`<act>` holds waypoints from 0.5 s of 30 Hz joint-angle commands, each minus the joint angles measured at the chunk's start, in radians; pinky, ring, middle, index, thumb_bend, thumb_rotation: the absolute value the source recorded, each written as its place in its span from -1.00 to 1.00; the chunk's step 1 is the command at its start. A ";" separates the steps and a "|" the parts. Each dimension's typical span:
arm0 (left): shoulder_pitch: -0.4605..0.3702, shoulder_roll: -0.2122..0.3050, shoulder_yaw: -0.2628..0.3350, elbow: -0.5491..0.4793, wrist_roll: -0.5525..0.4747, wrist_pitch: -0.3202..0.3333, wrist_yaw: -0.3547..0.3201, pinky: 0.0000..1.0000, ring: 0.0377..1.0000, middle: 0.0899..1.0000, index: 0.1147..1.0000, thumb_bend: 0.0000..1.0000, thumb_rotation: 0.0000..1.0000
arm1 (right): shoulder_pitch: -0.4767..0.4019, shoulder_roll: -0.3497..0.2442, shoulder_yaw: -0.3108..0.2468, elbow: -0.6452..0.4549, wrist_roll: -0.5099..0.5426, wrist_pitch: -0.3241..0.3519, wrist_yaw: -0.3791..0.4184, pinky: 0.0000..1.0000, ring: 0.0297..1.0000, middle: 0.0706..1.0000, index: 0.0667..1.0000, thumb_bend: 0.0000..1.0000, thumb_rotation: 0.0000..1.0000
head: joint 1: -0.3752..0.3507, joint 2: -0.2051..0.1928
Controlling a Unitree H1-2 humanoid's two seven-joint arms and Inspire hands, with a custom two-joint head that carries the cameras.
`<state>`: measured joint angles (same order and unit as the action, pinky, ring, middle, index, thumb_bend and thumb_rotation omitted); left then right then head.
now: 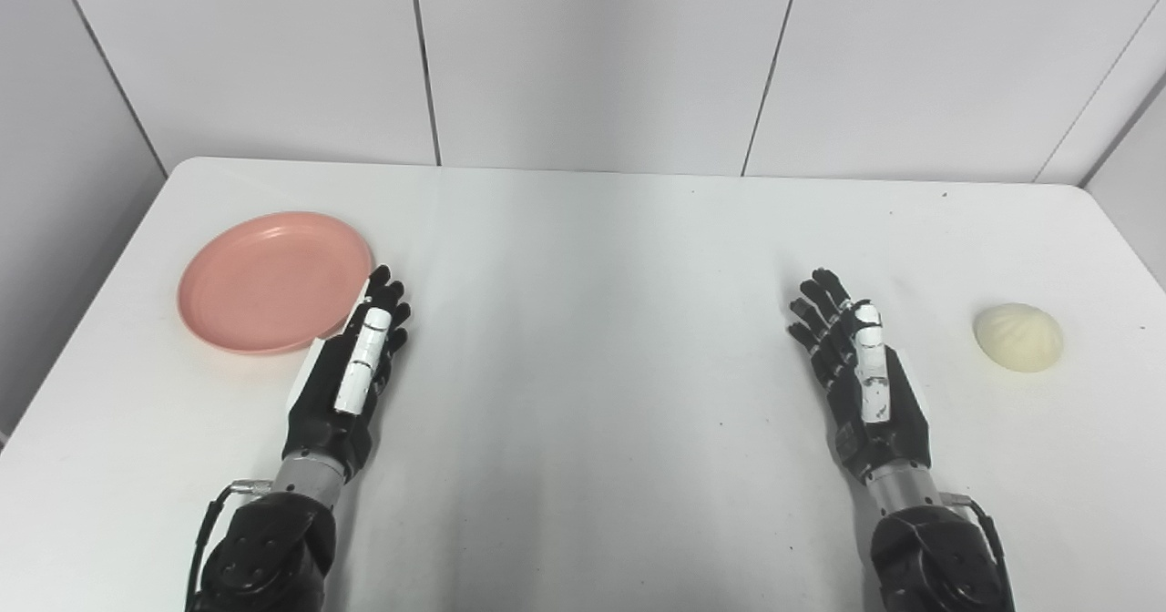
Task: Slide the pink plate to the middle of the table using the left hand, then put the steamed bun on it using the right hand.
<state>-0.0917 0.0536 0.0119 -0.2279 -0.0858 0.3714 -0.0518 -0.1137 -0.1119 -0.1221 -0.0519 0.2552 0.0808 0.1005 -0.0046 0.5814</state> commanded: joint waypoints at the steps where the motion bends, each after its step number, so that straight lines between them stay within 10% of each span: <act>1: -0.034 0.004 -0.003 -0.035 -0.002 -0.007 -0.007 1.00 0.97 1.00 1.00 0.59 0.82 | -0.019 -0.008 0.000 -0.035 0.008 0.003 0.008 0.86 0.82 0.83 0.80 0.67 0.91 | 0.000 0.001; 15: -0.036 0.008 -0.005 -0.041 -0.010 0.014 -0.014 1.00 0.97 1.00 1.00 0.57 0.83 | -0.019 -0.008 -0.002 -0.042 0.011 0.021 0.009 0.85 0.80 0.82 0.80 0.67 0.90 | 0.000 0.002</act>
<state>-0.0924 0.0558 0.0102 -0.2307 -0.0892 0.3820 -0.0545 -0.1137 -0.1120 -0.1224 -0.0545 0.2573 0.1071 0.1007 -0.0061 0.5829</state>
